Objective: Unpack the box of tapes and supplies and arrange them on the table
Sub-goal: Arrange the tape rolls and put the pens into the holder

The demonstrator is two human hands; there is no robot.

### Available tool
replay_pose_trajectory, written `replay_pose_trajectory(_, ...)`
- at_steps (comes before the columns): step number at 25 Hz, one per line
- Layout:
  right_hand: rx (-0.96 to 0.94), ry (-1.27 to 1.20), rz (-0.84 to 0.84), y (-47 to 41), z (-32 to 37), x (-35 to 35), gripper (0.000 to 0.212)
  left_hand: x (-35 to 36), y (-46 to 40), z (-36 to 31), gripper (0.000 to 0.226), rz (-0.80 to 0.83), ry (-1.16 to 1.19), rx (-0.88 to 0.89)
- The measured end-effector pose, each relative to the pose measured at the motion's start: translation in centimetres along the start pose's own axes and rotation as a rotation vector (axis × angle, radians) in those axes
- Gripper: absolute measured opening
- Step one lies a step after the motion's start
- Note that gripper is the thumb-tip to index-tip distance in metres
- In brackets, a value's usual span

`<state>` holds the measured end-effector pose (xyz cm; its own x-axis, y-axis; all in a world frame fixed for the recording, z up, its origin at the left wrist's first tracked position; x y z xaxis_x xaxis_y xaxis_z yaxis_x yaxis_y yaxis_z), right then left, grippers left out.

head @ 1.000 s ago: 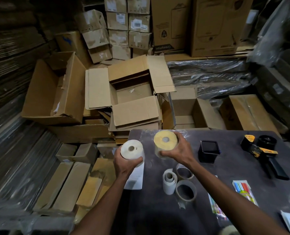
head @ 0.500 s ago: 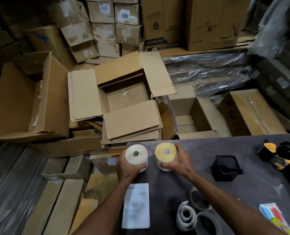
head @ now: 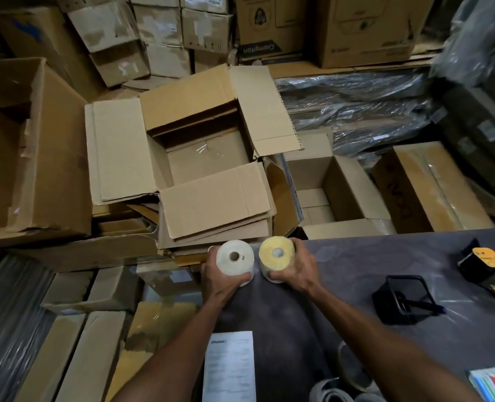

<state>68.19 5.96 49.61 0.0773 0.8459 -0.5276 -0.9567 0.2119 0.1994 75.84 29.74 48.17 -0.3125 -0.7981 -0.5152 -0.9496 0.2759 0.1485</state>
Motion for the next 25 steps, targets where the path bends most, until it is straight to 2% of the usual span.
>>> replay_pose_trajectory(9, 0.011, 0.018, 0.054, -0.7, -0.6, 0.4, 0.099, 0.3, -0.1, 0.1, 0.100, 0.015, 0.022, -0.024)
replay_pose_trajectory(16, 0.012, 0.006, 0.046, -0.6, -0.5, 0.6, 0.096, 0.3, 0.1, -0.3, 0.093, 0.031, 0.056, 0.009)
replay_pose_trajectory(21, 0.056, -0.019, 0.081, -0.5, -1.0, 0.9, 0.101, 0.5, 0.7, 0.6, 0.114, 0.068, 0.093, -0.027)
replay_pose_trajectory(25, 0.098, -0.018, 0.106, -0.5, -1.6, 0.8, 0.102, 0.3, 1.5, 0.7, 0.109, 0.054, 0.110, -0.042)
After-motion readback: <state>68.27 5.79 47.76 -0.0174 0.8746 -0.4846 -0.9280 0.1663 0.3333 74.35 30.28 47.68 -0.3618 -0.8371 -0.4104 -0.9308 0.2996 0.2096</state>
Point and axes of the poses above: each hand's wrist, its own y-axis away from the middle knuckle, its own x-axis out of the palm, z = x × y, the point moved 8 cm from there along -y, towards the middle knuckle, and after that the axes turned 15 degrees about z, right-handed, at the moved point
